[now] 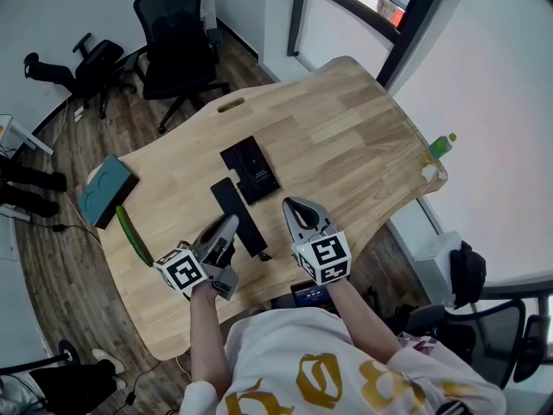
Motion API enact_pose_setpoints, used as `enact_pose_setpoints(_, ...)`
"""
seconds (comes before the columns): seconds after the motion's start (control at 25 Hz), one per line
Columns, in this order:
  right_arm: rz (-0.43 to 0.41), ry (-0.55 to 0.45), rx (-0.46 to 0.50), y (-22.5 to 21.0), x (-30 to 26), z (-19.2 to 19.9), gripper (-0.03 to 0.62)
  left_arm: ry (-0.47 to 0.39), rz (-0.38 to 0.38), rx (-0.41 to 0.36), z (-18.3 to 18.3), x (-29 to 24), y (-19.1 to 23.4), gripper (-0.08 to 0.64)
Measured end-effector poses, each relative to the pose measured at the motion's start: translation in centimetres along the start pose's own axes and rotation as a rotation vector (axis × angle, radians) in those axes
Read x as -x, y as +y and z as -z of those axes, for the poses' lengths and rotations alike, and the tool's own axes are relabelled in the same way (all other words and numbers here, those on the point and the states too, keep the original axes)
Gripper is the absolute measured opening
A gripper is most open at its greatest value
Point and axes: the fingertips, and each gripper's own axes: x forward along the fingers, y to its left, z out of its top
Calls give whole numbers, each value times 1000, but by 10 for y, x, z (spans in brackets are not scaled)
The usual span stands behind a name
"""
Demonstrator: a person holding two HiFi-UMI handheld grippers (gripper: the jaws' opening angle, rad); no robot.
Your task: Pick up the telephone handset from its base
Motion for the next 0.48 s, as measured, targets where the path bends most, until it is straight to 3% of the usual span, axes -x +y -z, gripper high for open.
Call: enact_pose_setpoints(0.48,10,3,9,-4,-4,0,5,-3,1,29,-1,-1,4,73)
